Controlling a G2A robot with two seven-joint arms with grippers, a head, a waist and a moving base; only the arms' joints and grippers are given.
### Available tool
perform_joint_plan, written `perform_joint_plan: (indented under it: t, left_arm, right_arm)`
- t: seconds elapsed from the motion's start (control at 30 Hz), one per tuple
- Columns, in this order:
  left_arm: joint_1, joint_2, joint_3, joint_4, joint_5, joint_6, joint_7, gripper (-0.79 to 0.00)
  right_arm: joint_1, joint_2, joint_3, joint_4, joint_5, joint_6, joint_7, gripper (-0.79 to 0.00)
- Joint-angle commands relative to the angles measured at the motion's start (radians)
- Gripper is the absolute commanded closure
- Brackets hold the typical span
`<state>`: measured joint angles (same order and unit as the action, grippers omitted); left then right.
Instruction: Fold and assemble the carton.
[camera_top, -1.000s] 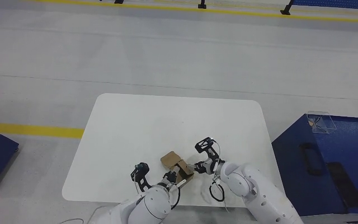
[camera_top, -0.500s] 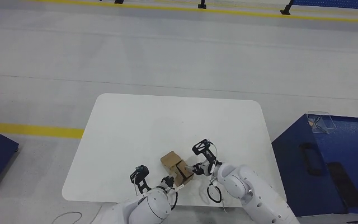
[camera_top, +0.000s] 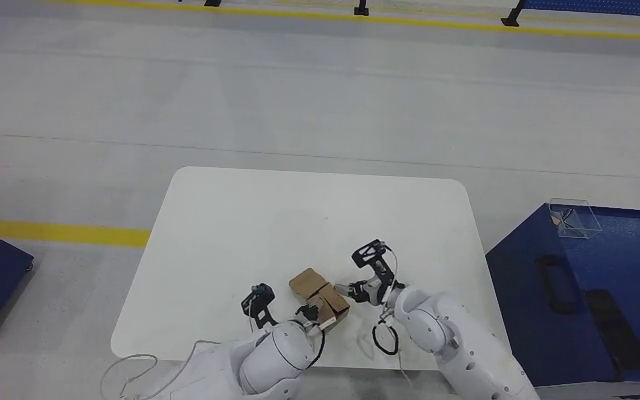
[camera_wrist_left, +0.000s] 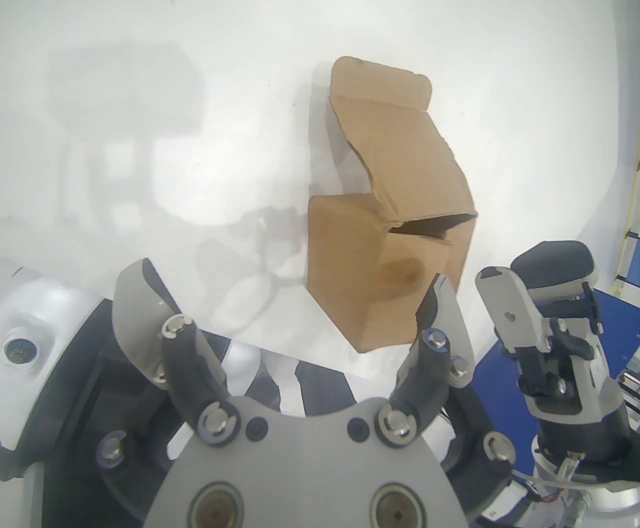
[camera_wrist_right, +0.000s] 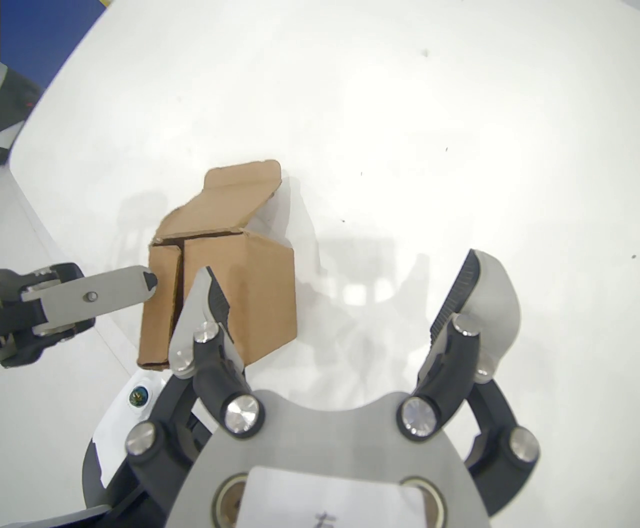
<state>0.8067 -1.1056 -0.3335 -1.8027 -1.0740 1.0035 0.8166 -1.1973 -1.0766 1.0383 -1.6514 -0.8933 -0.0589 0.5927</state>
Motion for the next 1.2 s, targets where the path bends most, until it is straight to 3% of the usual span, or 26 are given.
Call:
perform_joint_plan:
  t: [0.0, 0.13, 0.5, 0.6, 0.73, 0.83, 1.0, 1.03, 1.1, 1.17]
  left_arm:
    - [0.033, 0.013, -0.038, -0.01, 0.021, -0.009, 0.009, -0.785]
    - [0.105, 0.039, -0.115, -0.056, 0.066, -0.044, 0.044, -0.785]
    - [0.103, 0.04, -0.117, -0.053, 0.104, -0.068, 0.007, -0.785]
    - [0.106, 0.051, -0.154, -0.023, 0.216, -0.24, -0.1, -0.785]
    - [0.171, 0.082, -0.212, 0.046, 0.345, -0.504, -0.288, -0.785]
    - [0.215, 0.095, -0.236, 0.103, 0.411, -0.613, -0.384, -0.785]
    - [0.256, 0.092, -0.264, 0.179, 0.429, -0.771, -0.51, -0.785]
    - [0.261, 0.089, -0.27, 0.196, 0.424, -0.802, -0.534, -0.77]
    - [0.267, 0.084, -0.278, 0.229, 0.421, -0.845, -0.575, -0.419]
    - [0.27, 0.076, -0.282, 0.26, 0.425, -0.872, -0.59, -0.326]
  right_arm:
    - [-0.019, 0.008, 0.044, -0.019, 0.017, -0.027, 0.001, -0.785]
    - [-0.057, 0.022, 0.127, -0.049, 0.036, -0.054, 0.002, -0.785]
    - [-0.078, 0.025, 0.157, -0.06, 0.074, -0.047, 0.012, -0.785]
    - [-0.078, 0.025, 0.157, -0.06, 0.074, -0.047, 0.012, -0.785]
    - [-0.078, 0.025, 0.157, -0.06, 0.074, -0.047, 0.012, -0.785]
    - [-0.078, 0.025, 0.157, -0.06, 0.074, -0.047, 0.012, -0.785]
    - [-0.078, 0.025, 0.157, -0.06, 0.074, -0.047, 0.012, -0.785]
    - [-0.078, 0.025, 0.157, -0.06, 0.074, -0.047, 0.012, -0.785]
    - [-0.078, 0.025, 0.157, -0.06, 0.074, -0.047, 0.012, -0.785]
    - [-0.078, 0.025, 0.157, -0.06, 0.074, -0.047, 0.012, -0.785]
